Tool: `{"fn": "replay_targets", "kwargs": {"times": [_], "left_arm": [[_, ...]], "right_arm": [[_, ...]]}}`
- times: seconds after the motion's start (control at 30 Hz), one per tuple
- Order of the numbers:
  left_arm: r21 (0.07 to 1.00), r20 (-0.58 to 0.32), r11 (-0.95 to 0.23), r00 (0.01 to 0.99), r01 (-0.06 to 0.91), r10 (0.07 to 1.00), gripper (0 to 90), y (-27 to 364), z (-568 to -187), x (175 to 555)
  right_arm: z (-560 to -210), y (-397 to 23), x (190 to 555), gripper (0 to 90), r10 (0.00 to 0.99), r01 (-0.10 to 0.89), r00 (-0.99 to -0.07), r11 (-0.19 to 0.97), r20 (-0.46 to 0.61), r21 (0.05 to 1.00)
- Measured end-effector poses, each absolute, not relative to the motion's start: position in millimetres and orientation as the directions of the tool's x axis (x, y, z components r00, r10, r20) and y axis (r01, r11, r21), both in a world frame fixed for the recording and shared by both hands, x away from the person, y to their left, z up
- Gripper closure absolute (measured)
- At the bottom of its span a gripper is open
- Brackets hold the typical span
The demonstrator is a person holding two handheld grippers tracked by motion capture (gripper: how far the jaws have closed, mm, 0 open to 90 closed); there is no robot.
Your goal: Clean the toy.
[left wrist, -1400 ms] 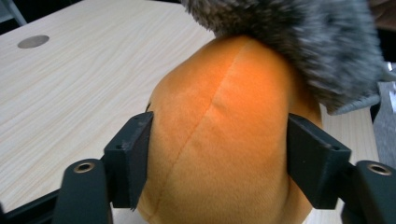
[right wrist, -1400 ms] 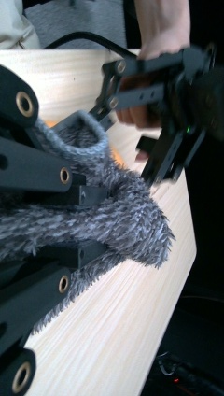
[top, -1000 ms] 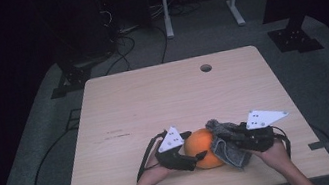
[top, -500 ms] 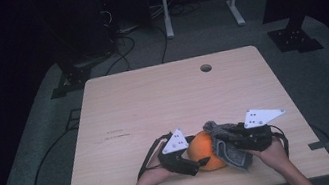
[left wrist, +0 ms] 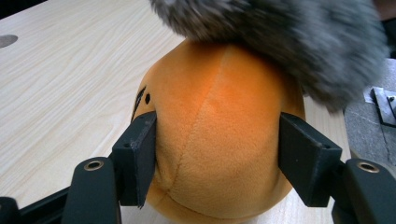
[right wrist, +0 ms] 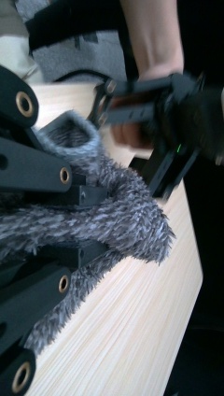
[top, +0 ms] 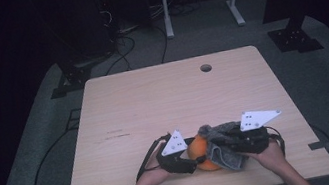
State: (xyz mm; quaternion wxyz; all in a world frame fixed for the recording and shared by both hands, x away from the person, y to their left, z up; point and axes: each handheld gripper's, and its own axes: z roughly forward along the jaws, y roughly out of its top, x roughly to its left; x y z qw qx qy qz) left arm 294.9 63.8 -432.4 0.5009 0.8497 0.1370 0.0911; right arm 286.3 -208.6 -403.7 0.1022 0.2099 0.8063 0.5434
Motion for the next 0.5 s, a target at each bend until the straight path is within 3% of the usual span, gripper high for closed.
{"fn": "replay_targets", "kwargs": {"times": [0.1, 0.2, 0.23, 0.3, 0.37, 0.5], "left_arm": [[0.888, 0.014, -0.44, 0.949, 0.132, 0.314, 28.4, 64, -433, 297], [0.881, -0.003, -0.444, 0.939, 0.165, 0.343, 9.9, 60, -435, 301], [0.872, -0.025, -0.454, 0.942, 0.185, 0.336, 8.2, 59, -437, 303], [0.871, -0.037, -0.454, 0.947, 0.188, 0.32, 11.2, 59, -440, 303], [0.873, -0.027, -0.455, 0.948, 0.177, 0.318, 21.7, 60, -440, 301], [0.885, 0.108, -0.462, 0.938, 0.06, 0.329, 31.5, 49, -428, 286]], "right_arm": [[-410, -226, 290, 77.3, 0.492, 0.261, -0.867, 0.313, 0.079, 0.913], [-412, -231, 290, 77.3, 0.497, 0.269, -0.863, 0.302, 0.09, 0.915], [-411, -229, 289, 77.2, 0.49, 0.263, -0.867, 0.306, 0.086, 0.915], [-409, -225, 288, 77.2, 0.483, 0.243, -0.873, 0.323, 0.061, 0.915], [-407, -222, 286, 77.3, 0.486, 0.241, -0.872, 0.334, 0.053, 0.911], [-389, -202, 276, 77.4, 0.455, 0.201, -0.89, 0.34, 0.027, 0.919]]}}
